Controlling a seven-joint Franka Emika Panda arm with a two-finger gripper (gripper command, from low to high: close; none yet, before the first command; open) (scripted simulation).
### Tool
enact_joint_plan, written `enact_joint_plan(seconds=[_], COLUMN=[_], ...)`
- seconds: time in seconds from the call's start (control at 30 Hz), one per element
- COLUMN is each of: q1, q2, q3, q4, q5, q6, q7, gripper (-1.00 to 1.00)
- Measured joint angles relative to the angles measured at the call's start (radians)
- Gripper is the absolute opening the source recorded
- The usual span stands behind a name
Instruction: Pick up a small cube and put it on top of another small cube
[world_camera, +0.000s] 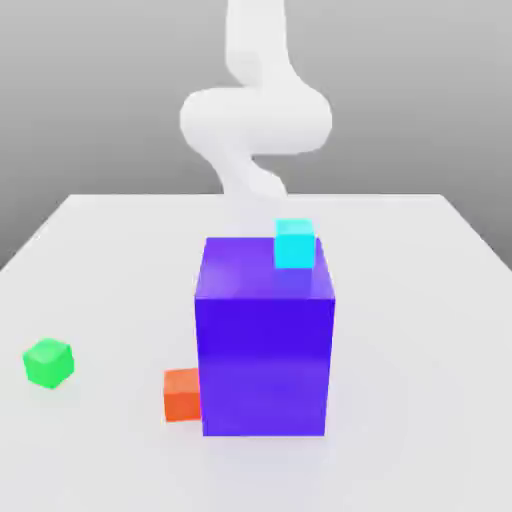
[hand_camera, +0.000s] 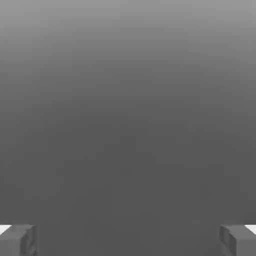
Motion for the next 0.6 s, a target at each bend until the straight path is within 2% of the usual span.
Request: enact_joint_plan(seconds=[0.6], q1=[-0.237], q2=[0.659], q3=[-0.094], q4=[0.12], q5=[0.015], q6=[0.13], q7=[0.424], gripper=[0.0])
